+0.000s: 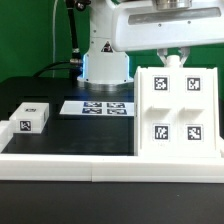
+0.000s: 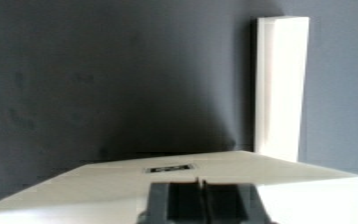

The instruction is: Assemble cabinet

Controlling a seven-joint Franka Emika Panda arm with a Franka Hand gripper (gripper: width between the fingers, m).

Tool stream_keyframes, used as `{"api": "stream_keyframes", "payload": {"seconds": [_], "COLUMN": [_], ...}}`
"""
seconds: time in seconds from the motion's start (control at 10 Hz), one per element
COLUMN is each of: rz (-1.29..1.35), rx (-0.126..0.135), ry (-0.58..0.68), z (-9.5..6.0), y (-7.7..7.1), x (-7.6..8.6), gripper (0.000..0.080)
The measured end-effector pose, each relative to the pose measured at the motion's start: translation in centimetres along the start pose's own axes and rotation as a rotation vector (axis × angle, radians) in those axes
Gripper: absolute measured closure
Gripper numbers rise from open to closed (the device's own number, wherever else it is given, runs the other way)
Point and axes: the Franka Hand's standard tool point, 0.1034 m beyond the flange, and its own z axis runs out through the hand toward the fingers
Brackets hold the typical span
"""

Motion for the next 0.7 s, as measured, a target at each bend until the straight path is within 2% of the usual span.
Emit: {"api": "stream_keyframes", "payload": {"seconds": [0.5, 0.7], "rz": [-0.001, -0.014], "rx": [-0.001, -0.001], "ry": [-0.004, 0.000], "z": [0.23, -0.15], "y": [-0.01, 0.57], "x": [-0.11, -0.13], "gripper": [0.0797, 0.0797]}}
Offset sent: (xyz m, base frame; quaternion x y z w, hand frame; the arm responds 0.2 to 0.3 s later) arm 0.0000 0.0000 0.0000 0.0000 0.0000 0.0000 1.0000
